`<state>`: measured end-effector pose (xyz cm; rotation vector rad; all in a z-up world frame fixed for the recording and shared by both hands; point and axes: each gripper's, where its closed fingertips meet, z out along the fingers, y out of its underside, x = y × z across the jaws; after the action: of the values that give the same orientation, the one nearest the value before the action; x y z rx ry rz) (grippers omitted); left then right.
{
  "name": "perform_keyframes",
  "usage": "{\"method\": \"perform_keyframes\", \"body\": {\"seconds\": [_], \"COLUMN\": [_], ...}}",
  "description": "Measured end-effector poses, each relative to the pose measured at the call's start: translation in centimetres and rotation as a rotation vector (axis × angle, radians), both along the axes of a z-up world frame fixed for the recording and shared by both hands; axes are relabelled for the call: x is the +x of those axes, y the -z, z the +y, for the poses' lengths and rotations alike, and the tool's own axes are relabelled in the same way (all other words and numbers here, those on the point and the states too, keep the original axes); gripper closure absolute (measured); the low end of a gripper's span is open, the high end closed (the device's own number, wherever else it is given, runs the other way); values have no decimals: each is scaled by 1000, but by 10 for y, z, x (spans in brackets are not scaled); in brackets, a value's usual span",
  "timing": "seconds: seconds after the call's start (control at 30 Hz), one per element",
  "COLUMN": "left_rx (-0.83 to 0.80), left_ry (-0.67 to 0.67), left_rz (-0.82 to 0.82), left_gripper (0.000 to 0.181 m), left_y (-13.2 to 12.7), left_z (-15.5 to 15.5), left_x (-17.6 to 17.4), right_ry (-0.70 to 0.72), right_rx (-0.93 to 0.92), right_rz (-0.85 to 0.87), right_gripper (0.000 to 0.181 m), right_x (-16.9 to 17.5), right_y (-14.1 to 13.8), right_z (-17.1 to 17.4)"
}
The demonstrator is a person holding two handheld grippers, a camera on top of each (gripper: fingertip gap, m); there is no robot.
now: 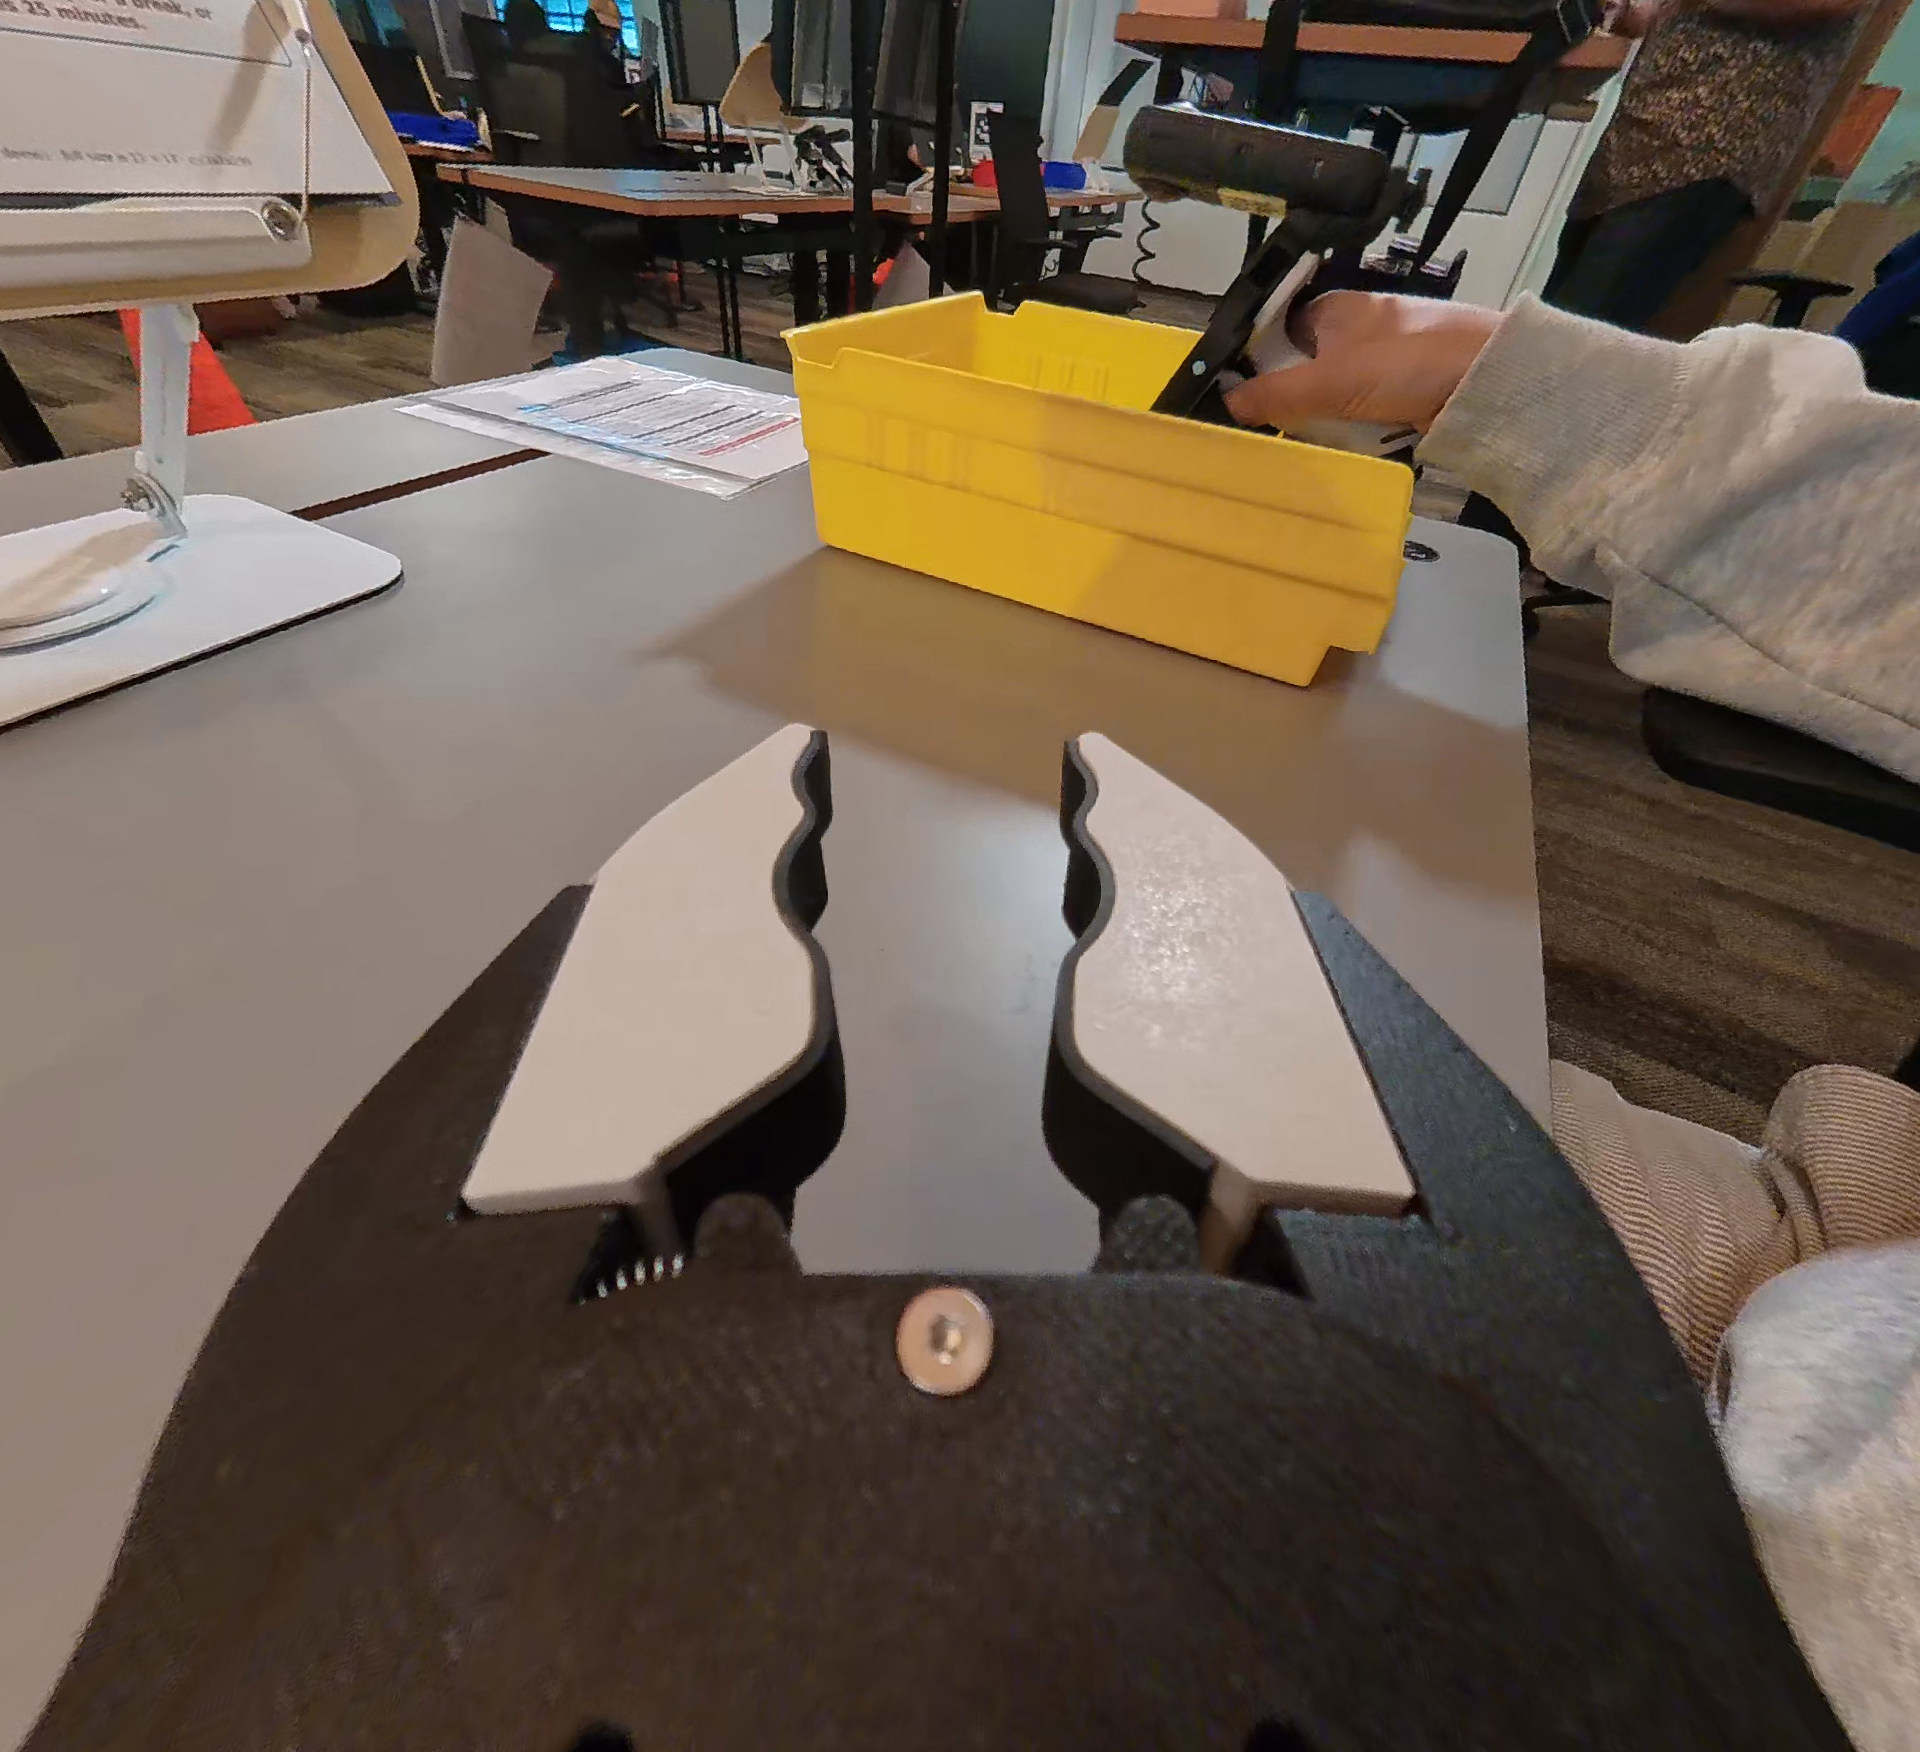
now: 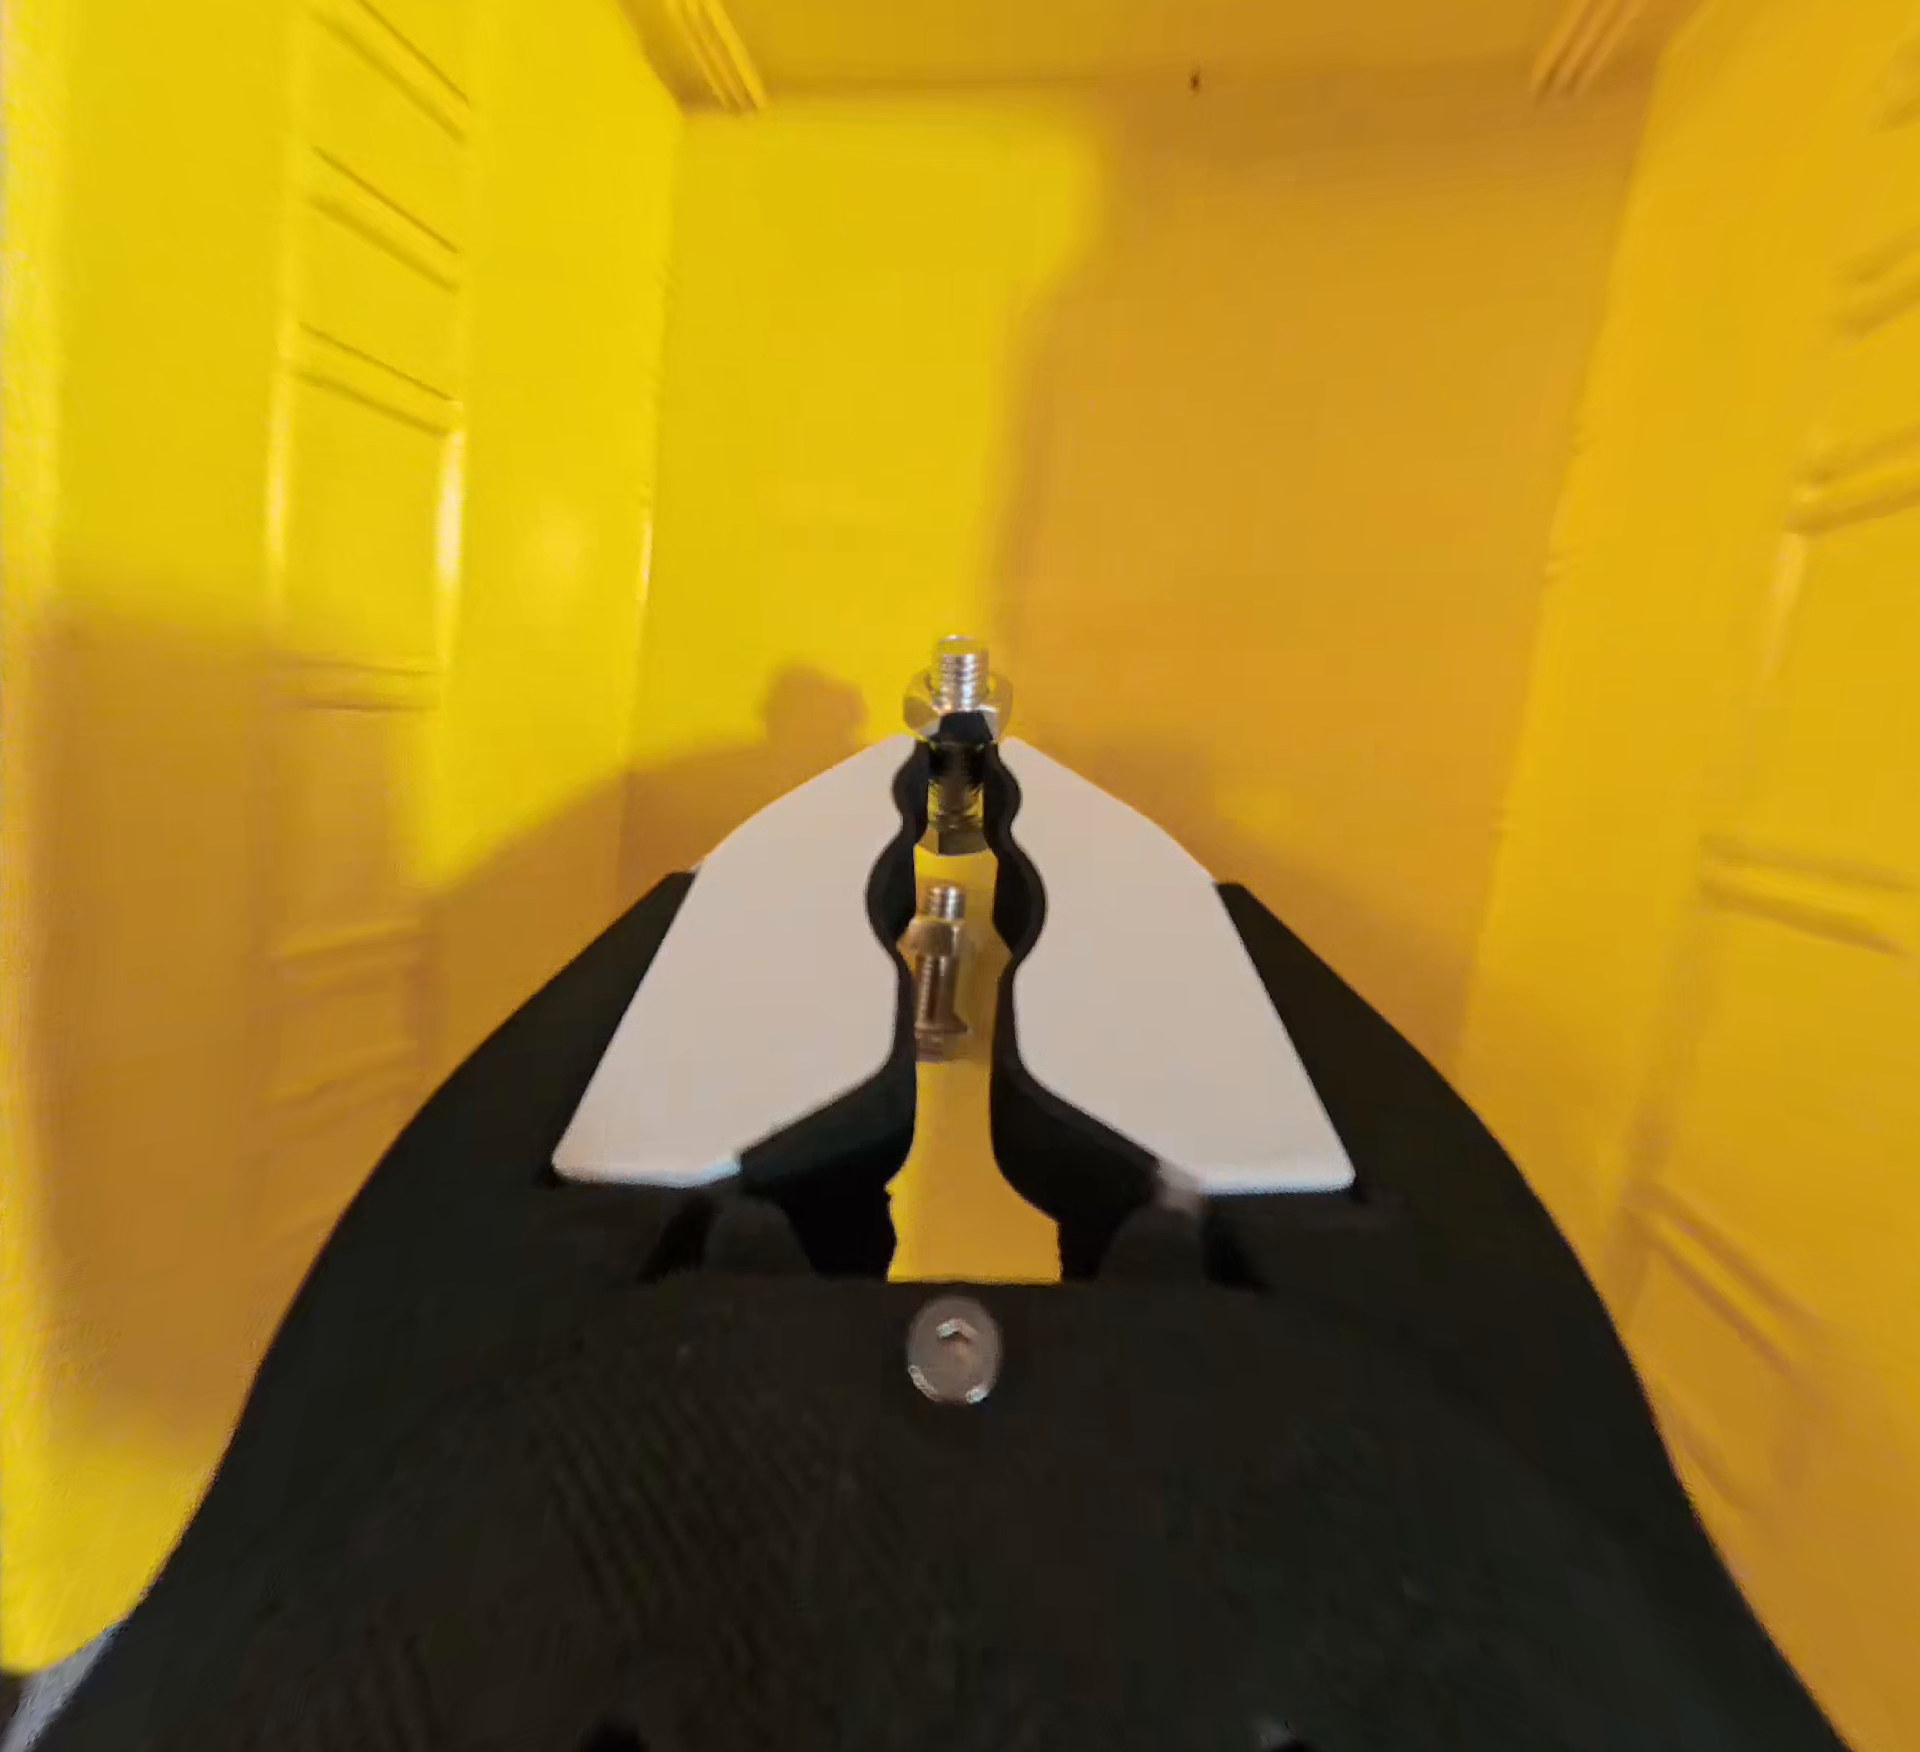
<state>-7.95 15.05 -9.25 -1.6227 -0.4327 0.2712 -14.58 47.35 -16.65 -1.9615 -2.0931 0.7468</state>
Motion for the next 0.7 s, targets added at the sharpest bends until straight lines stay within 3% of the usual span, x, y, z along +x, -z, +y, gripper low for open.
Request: {"method": "perform_keyframes", "body": {"seconds": [0.47, 0.7], "left_rx": [-1, -7], "left_ry": [-5, -4], "left_rz": [-25, -30], "left_gripper": [141, 141], "left_y": [3, 4], "left_z": [-1, -1], "left_x": [-3, -3], "right_ry": [-8, -13], "right_rx": [21, 34], "right_rz": [-44, 47], "right_gripper": [171, 169], "right_x": [2, -6], "right_y": [16, -4], "right_z": [1, -1]}}
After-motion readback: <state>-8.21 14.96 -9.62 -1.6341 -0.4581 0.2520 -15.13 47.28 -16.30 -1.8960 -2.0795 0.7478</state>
